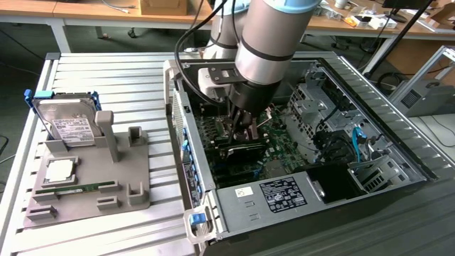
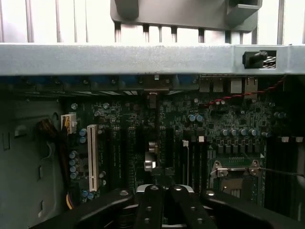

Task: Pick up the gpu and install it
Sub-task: 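Press down on the gpu until it lock into place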

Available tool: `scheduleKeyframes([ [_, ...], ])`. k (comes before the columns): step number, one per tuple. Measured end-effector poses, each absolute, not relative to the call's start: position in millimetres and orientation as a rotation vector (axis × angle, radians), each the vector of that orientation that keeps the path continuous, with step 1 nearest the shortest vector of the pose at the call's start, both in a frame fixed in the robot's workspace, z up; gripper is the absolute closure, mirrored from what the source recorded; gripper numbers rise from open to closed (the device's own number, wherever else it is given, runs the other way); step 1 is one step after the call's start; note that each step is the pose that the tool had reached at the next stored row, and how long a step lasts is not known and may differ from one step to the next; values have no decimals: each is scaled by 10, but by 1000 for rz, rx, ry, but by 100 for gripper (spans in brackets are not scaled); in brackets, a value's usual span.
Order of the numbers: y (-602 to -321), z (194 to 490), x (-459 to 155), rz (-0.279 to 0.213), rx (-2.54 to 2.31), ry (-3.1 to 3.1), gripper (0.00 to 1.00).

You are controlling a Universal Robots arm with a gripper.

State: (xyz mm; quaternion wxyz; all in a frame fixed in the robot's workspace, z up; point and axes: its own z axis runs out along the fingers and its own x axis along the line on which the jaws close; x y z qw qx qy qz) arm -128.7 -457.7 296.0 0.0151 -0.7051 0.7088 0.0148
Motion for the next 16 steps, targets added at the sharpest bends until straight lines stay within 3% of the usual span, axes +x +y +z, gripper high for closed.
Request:
scheduleKeyframes([
  [16, -4577, 2816, -1211, 46, -2194, 2206, 89],
])
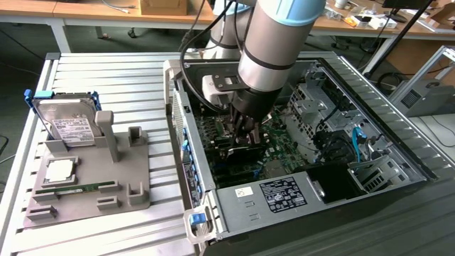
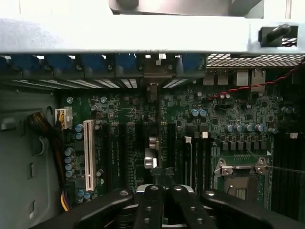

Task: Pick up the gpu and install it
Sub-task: 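Press down on the gpu until it lock into place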

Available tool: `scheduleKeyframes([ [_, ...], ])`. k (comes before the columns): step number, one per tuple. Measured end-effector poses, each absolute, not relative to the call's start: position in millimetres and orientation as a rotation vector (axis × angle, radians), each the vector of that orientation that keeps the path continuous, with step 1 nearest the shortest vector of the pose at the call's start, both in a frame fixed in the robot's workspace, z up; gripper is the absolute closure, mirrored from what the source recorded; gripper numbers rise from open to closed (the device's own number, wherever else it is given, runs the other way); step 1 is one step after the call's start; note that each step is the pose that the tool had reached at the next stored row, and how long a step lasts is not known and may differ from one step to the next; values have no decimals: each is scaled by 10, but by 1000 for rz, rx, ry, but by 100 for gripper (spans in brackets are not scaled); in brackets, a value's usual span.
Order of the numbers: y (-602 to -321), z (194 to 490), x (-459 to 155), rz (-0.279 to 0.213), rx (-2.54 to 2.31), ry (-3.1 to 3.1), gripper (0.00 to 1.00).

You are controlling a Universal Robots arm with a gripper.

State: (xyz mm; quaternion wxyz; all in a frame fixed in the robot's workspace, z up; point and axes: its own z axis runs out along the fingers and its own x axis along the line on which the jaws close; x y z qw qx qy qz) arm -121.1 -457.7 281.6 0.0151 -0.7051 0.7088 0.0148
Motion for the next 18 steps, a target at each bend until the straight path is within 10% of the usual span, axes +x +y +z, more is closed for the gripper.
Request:
scheduleKeyframes([
  [18, -4573, 2736, -1227, 46, -2194, 2206, 89],
])
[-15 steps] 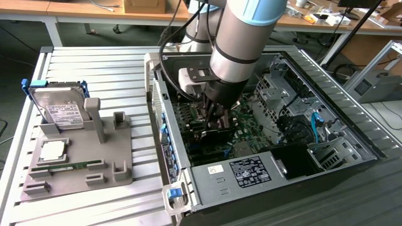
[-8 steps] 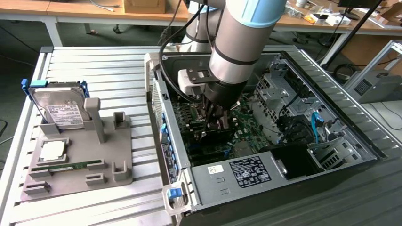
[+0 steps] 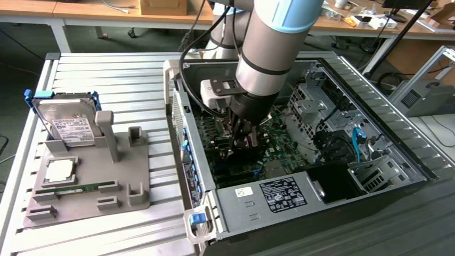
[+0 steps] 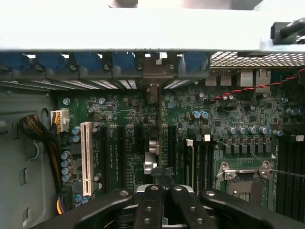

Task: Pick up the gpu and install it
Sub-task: 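Press down on the gpu until it lock into place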

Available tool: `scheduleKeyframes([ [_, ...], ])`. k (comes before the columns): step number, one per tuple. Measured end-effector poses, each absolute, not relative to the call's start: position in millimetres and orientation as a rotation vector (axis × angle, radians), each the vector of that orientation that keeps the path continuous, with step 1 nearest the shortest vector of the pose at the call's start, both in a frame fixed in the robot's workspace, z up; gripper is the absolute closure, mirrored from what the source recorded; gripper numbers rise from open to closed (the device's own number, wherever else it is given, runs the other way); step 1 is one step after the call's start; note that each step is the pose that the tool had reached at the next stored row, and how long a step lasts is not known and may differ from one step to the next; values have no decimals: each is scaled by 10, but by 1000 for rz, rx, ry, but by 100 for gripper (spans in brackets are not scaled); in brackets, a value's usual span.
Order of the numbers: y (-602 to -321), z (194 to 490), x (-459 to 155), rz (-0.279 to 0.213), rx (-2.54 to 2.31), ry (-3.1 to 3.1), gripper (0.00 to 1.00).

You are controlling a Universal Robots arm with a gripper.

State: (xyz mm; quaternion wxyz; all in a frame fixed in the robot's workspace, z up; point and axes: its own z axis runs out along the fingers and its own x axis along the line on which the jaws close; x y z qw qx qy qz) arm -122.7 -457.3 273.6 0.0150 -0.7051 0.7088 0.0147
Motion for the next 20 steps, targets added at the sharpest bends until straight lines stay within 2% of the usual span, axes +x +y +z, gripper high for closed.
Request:
scheduleKeyframes([
  [20, -4592, 2709, -1251, 48, -2193, 2205, 89],
])
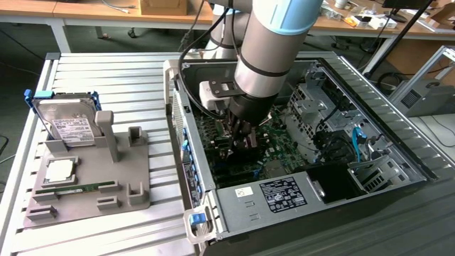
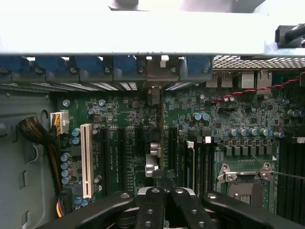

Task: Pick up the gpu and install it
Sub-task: 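Press down on the gpu until it lock into place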

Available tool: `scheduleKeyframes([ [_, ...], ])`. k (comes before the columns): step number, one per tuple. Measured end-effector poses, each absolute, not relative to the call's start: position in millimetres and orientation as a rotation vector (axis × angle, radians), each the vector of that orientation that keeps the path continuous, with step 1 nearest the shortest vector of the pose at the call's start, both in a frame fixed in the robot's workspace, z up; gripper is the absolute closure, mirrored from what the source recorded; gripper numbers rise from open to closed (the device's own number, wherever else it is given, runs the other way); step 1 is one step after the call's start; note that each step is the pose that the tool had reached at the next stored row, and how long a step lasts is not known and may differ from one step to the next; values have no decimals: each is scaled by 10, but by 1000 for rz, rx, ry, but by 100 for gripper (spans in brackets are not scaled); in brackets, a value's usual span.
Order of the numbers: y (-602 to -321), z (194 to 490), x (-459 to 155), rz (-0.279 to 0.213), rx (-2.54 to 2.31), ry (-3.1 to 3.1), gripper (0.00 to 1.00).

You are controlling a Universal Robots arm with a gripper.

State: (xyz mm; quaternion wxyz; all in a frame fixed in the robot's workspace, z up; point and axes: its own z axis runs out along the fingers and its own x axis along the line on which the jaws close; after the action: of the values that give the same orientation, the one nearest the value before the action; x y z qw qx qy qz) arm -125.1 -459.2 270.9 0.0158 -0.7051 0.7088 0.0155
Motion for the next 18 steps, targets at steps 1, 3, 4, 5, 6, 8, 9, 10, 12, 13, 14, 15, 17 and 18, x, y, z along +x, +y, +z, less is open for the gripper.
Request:
scheduleKeyframes([
  [1, -4592, 2709, -1252, 48, -2193, 2205, 89],
  [3, -4593, 2708, -1254, 48, -2193, 2204, 89],
  [4, -4594, 2706, -1255, 48, -2193, 2204, 89],
  [5, -4595, 2704, -1257, 48, -2193, 2205, 89],
  [6, -4595, 2703, -1258, 48, -2193, 2205, 89],
  [8, -4595, 2698, -1259, 48, -2193, 2205, 89],
  [9, -4595, 2695, -1260, 48, -2193, 2205, 89],
  [10, -4595, 2690, -1260, 49, -2193, 2205, 89],
  [12, -4597, 2688, -1261, 48, -2193, 2205, 89],
  [13, -4597, 2688, -1261, 48, -2193, 2205, 89],
  [14, -4597, 2687, -1261, 48, -2193, 2205, 89],
  [15, -4597, 2687, -1261, 48, -2193, 2205, 89],
  [17, -4597, 2685, -1261, 48, -2193, 2205, 89],
  [18, -4598, 2684, -1261, 48, -2193, 2205, 89],
])
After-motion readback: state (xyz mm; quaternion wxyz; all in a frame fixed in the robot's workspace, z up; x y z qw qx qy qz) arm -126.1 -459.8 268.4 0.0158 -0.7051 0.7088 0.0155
